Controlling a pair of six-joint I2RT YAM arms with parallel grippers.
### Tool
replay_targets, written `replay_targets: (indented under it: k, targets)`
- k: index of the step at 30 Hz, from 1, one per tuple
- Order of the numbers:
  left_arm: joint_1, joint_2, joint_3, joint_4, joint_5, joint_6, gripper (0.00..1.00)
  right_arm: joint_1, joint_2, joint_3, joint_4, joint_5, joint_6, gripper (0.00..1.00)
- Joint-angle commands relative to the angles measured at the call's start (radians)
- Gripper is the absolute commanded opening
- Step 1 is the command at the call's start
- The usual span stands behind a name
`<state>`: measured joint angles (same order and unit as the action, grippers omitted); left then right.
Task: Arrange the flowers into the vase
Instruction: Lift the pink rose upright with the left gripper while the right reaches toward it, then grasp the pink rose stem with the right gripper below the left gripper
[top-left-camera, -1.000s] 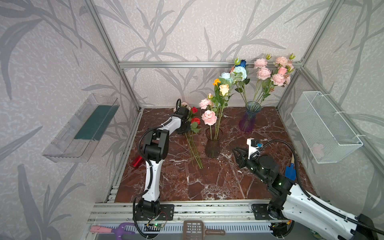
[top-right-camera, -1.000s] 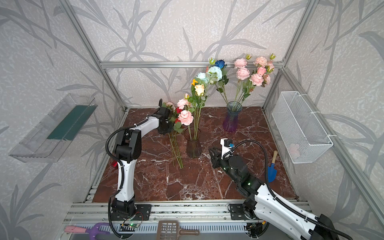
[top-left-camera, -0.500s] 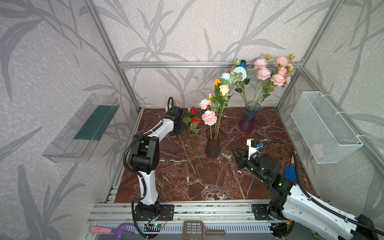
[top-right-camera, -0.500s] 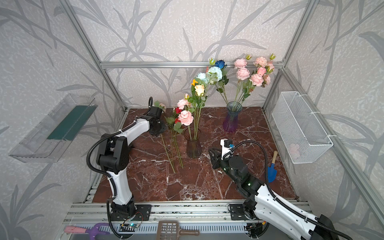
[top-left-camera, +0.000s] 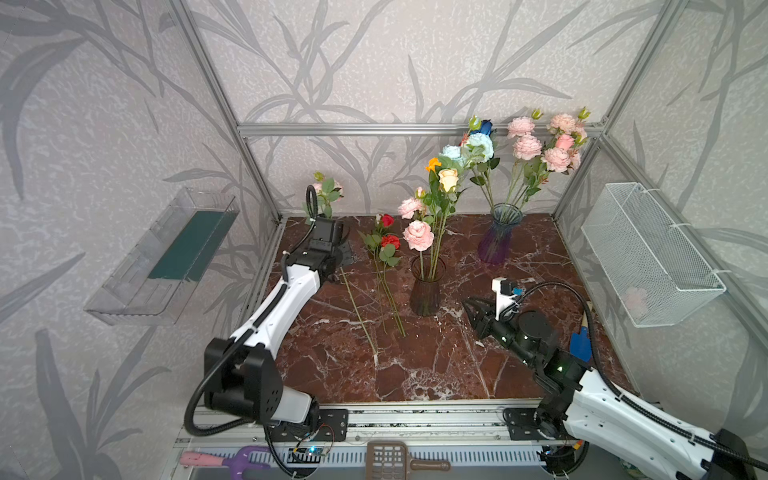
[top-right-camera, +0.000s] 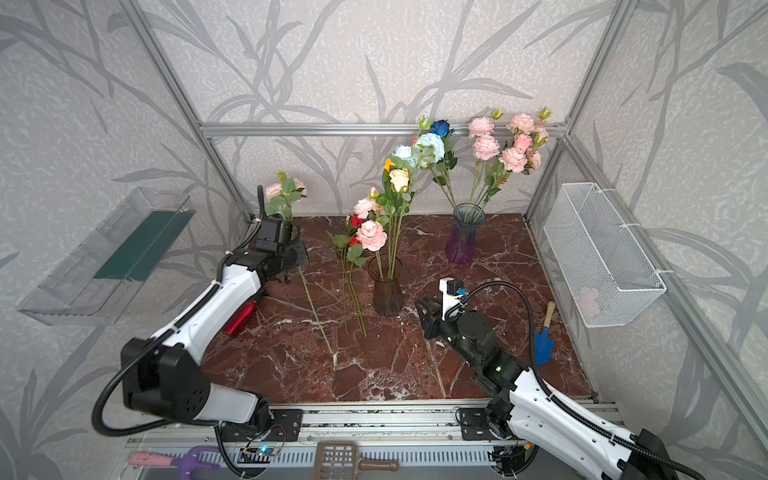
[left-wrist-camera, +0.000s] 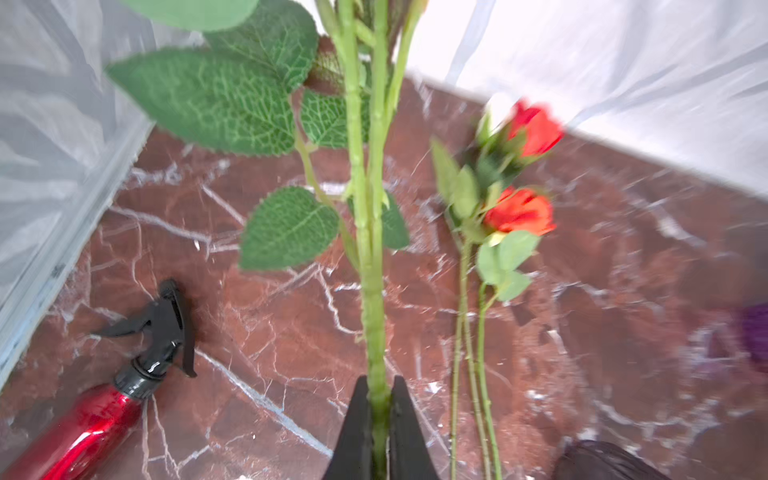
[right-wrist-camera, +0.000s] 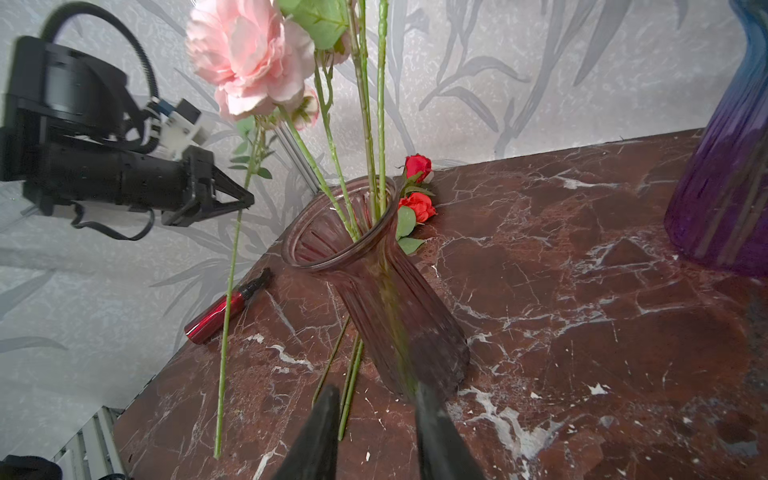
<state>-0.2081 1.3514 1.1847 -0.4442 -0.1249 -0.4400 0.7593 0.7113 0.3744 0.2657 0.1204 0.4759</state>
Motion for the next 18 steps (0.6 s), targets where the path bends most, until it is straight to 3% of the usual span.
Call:
replay_targets:
  k: [1,5,7,11,13,16,18]
  targets:
    - [0.001,-0.147,-0.074,0.225,0.066,0.045,0.0,0.003,0.024,0.007,0.052,-0.021,-0.021,0.37]
    - [0.0,-0.268,-0.151,0.415,0.145,0.058,0.0,0.003,0.078,0.021,0.117,-0.048,-0.029,0.49]
    - [-0.001,-0.302,-0.164,0.497,0.207,0.059,0.0,0.002,0.103,0.027,0.171,-0.065,-0.022,0.65]
    - [-0.002,-0.324,-0.169,0.606,0.354,0.034,0.0,0.003,0.135,0.073,0.181,-0.134,-0.026,0.73]
    - [-0.006,-0.32,-0.199,0.691,0.45,-0.006,0.0,0.002,0.134,0.107,0.154,-0.202,-0.045,0.75]
    - [-0.021,-0.317,-0.23,0.739,0.545,-0.06,0.0,0.003,0.122,0.183,0.053,-0.258,-0.066,0.88]
    - [-0.028,-0.324,-0.246,0.773,0.61,-0.094,0.0,0.004,0.115,0.246,-0.042,-0.267,-0.086,0.88]
